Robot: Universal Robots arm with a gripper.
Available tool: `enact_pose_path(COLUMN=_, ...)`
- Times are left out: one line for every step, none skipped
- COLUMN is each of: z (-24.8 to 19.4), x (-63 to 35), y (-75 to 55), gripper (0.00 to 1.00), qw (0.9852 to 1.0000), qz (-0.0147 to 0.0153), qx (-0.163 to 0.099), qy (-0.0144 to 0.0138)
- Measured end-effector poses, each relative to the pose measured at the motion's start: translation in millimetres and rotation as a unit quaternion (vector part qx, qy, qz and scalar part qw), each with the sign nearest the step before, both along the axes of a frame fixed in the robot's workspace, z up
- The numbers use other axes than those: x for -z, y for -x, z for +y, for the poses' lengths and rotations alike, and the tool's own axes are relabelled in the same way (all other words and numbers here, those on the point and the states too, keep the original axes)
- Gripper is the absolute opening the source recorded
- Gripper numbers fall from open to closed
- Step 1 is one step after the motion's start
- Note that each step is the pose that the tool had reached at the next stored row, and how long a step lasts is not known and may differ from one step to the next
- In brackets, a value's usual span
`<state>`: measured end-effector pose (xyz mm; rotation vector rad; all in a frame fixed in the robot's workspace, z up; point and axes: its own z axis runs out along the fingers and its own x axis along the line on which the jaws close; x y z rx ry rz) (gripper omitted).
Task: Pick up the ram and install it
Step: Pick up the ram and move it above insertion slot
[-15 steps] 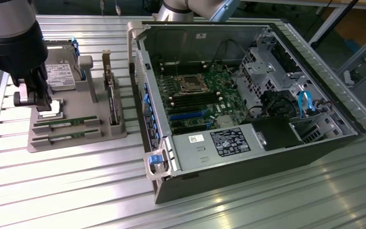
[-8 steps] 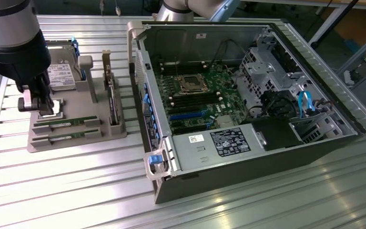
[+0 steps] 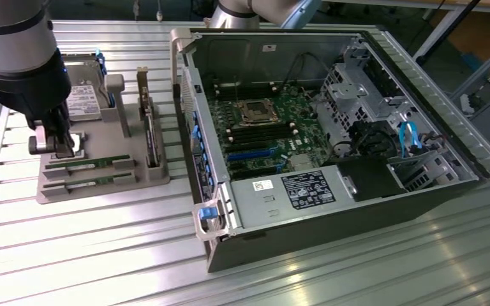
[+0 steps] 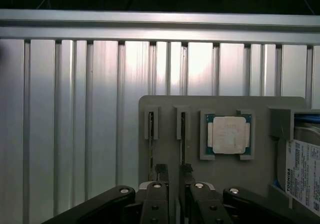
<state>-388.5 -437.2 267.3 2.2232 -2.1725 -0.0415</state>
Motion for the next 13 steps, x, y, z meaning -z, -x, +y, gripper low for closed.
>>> enact_pose_path(z=0.0, x=2.6, y=0.0, gripper=0.24, qw=1.0, qz=-0.0001, qx=0.0, qy=0.0)
enact_pose_path(z=0.0, x=4.8, y=0.0, gripper=0.24, qw=1.0, qz=0.0, qx=-0.001, qy=0.0)
enact_pose_path(z=0.0, x=6.8, y=0.0, gripper=0.24, qw=1.0, qz=-0.0001, qx=-0.001, qy=0.0)
enact_pose_path(z=0.0, x=9.7, y=0.0, gripper=0.24, qw=1.0, qz=0.0, qx=-0.001, qy=0.0)
enact_pose_path(z=0.0, x=11.4, y=0.0, gripper=0.24, qw=1.0, qz=0.0, qx=-0.001, qy=0.0)
enact_pose_path(z=0.0, x=13.2, y=0.0, gripper=0.24, qw=1.0, qz=-0.0001, qx=-0.001, qy=0.0)
enact_pose_path(z=0.0, x=15.4, y=0.0, gripper=0.24, qw=1.0, qz=-0.0001, qx=-0.001, qy=0.0)
enact_pose_path(z=0.0, x=16.9, y=0.0, gripper=0.24, qw=1.0, qz=-0.0001, qx=-0.002, qy=0.0)
enact_pose_path(z=0.0, x=19.8, y=0.0, gripper=0.24, qw=1.0, qz=-0.0001, qx=-0.002, qy=-0.0001)
enact_pose_path(z=0.0, x=23.3, y=0.0, gripper=0.24, qw=1.0, qz=-0.0001, qx=-0.002, qy=0.0)
enact_pose_path(z=0.0, x=24.5, y=0.0, gripper=0.24, qw=1.0, qz=0.0, qx=-0.002, qy=0.0)
enact_pose_path(z=0.0, x=24.5, y=0.0, gripper=0.24, qw=1.0, qz=0.0, qx=-0.002, qy=0.0)
enact_pose_path(z=0.0, x=24.5, y=0.0, gripper=0.24, qw=1.0, qz=0.0, qx=-0.002, qy=0.0)
